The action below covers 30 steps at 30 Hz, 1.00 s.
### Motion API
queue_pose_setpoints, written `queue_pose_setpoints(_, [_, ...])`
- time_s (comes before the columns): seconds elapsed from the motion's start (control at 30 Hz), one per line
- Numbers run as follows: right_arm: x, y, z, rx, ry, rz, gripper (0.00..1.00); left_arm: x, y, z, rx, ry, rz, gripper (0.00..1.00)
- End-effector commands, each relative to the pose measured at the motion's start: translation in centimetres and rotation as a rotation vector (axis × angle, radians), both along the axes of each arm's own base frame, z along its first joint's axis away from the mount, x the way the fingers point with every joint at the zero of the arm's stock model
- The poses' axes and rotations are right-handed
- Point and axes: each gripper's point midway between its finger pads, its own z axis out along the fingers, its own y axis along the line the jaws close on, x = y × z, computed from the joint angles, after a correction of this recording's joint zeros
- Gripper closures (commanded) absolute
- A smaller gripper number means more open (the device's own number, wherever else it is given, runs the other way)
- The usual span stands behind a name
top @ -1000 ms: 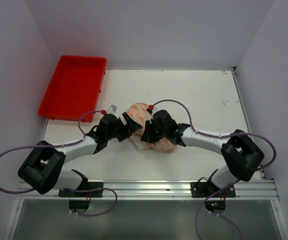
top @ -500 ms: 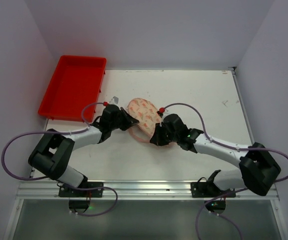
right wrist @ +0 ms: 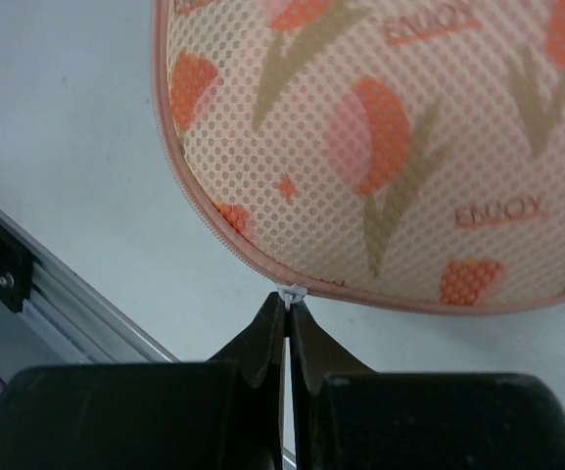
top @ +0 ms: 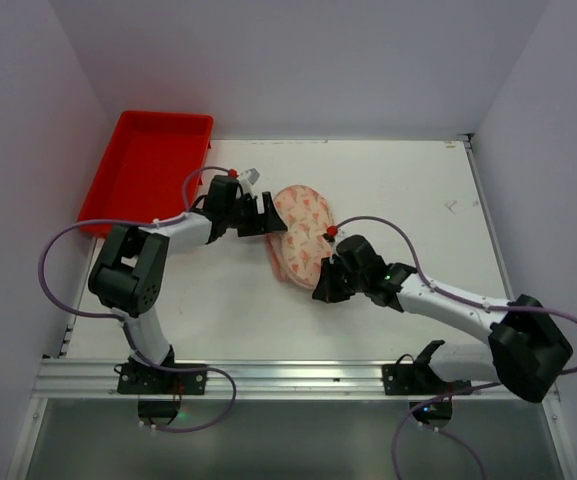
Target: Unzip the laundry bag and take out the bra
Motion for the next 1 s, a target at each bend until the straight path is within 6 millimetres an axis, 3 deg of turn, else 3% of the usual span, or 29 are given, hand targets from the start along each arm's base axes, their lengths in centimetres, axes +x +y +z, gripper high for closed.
queue_pose_setpoints(0.0, [-0.1, 4.9, 2.3, 0.092, -0.011, 0.130, 1.00, 0.9, 0.4, 3.0, -0.035, -0.065, -0.004, 0.09])
queue_pose_setpoints(0.03, [0.3, 6.8, 2.6, 0.106, -0.017, 0.154, 1.00, 0.1, 0.8, 2.6, -0.043, -0.042, 0.027, 0.01])
queue_pose_setpoints(0.07, [0.5, 7.8, 2.7, 0.118, -0.016, 0.164, 1.00, -0.2, 1.2, 2.7, -0.051, -0.029, 0.071, 0.00])
queue_pose_setpoints(0.1, [0.6, 8.8, 2.9, 0.134, -0.007, 0.167, 1.00, -0.8, 1.3, 4.5, -0.097, -0.026, 0.121, 0.00])
queue_pose_setpoints(0.13, [1.3, 10.1, 3.1, 0.148, -0.012, 0.172, 1.00, -2.4, 2.3, 3.1, -0.080, 0.031, 0.161, 0.00])
queue_pose_setpoints(0.23, [2.0, 12.3, 3.7, 0.183, -0.024, 0.174, 1.00, -4.8, 4.7, 3.3, -0.075, 0.025, 0.295, 0.00])
queue_pose_setpoints(0.27, [2.3, 12.6, 3.8, 0.191, -0.028, 0.171, 1.00, -5.4, 5.2, 4.9, -0.104, -0.005, 0.329, 0.00])
queue_pose_setpoints(0.3, [2.6, 12.9, 4.2, 0.199, -0.037, 0.168, 1.00, -6.7, 5.8, 3.8, -0.102, 0.017, 0.346, 0.00])
queue_pose_setpoints(0.37, [3.2, 13.1, 4.0, 0.192, -0.048, 0.159, 1.00, -7.8, 5.7, 5.0, -0.143, -0.008, 0.350, 0.00])
queue_pose_setpoints(0.43, [3.5, 13.4, 4.0, 0.188, -0.055, 0.159, 1.00, -8.5, 5.3, 4.8, -0.144, -0.011, 0.339, 0.00])
queue_pose_setpoints(0.53, [3.5, 13.4, 3.5, 0.178, -0.044, 0.156, 1.00, -9.1, 3.5, 5.0, -0.157, -0.011, 0.287, 0.05])
queue_pose_setpoints(0.63, [3.3, 13.2, 3.1, 0.170, -0.033, 0.149, 1.00, -9.3, 1.7, 4.6, -0.147, -0.003, 0.256, 0.16])
queue_pose_setpoints(0.7, [3.3, 12.9, 3.2, 0.167, -0.036, 0.145, 1.00, -9.2, 1.3, 3.7, -0.129, 0.017, 0.260, 0.35])
queue_pose_setpoints(0.73, [3.3, 12.8, 3.2, 0.163, -0.037, 0.143, 1.00, -9.3, 1.1, 3.5, -0.128, 0.026, 0.261, 0.45])
queue_pose_setpoints(0.77, [3.3, 12.6, 3.3, 0.156, -0.042, 0.140, 1.00, -9.3, 1.1, 3.1, -0.122, 0.031, 0.264, 0.68])
queue_pose_setpoints(0.87, [2.8, 11.5, 3.1, 0.138, -0.038, 0.124, 1.00, -8.9, 1.5, 3.4, -0.112, 0.010, 0.282, 1.00])
queue_pose_setpoints(0.97, [1.6, 8.2, 1.2, 0.050, -0.013, 0.094, 1.00, -8.5, 1.9, 4.4, -0.106, -0.010, 0.269, 1.00])
